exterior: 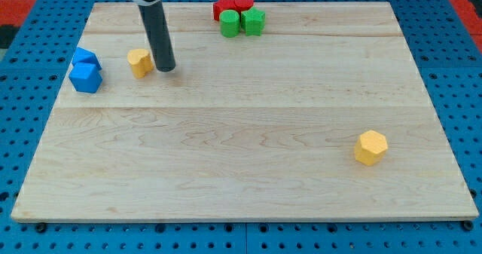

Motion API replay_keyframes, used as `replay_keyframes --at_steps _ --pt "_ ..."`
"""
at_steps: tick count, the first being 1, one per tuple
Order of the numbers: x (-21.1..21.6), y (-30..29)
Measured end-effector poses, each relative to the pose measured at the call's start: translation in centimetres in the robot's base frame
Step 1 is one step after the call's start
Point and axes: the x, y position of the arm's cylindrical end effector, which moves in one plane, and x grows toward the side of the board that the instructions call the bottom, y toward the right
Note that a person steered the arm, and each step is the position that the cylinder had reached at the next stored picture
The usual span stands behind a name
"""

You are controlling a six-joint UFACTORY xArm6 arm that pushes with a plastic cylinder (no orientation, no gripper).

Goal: Move the yellow heart closer to the blue triangle

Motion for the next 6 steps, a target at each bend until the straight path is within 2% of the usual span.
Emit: replay_keyframes --at_steps 1,4,6 --pt "-1.2 -0.6" --pt "-1.2 -6.1" --pt "-0.3 -1.7"
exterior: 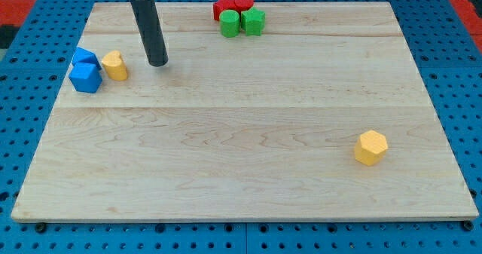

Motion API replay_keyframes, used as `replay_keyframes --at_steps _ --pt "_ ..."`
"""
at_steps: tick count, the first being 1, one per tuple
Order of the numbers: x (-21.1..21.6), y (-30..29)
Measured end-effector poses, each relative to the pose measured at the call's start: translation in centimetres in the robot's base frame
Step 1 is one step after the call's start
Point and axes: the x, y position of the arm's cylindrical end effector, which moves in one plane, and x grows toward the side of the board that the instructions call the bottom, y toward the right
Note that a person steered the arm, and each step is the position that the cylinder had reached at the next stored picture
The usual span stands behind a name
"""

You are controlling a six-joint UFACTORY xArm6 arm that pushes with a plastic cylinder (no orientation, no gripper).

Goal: Move the yellow heart closer to the blue triangle

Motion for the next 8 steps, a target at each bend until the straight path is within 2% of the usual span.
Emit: replay_keyframes --at_steps 2,3,4,5,7,8 --pt "1.7 -0.4" --pt "3.5 -2.5" --pt "3.6 -5.9" --pt "3.2 -6.4" --pt "3.1 -6.4" --pt "3.1 -2.9"
